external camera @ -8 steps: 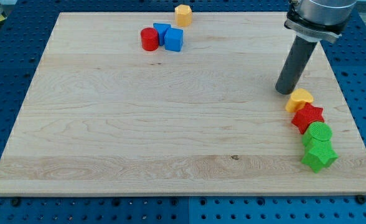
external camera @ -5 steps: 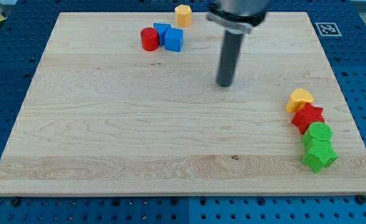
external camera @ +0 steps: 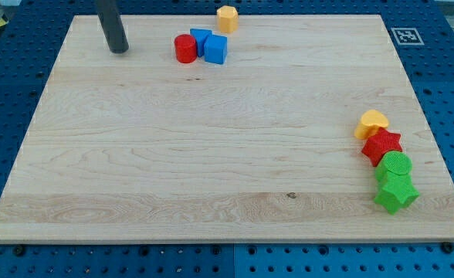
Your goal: Slide the red circle towards the right side of the board
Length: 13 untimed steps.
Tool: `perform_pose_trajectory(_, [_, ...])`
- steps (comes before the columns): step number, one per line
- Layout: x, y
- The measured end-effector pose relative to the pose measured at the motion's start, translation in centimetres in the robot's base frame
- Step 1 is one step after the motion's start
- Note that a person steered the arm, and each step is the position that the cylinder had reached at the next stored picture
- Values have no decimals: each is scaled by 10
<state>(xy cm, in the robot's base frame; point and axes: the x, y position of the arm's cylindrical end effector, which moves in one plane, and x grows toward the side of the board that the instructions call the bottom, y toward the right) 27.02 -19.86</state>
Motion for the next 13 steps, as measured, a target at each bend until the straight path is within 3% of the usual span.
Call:
perform_pose_trajectory(1, [-27,7])
perform_pose_trajectory(3, [-31,71])
perform_pose_trajectory(9, [38,149])
perform_pose_trajectory(13, [112,148])
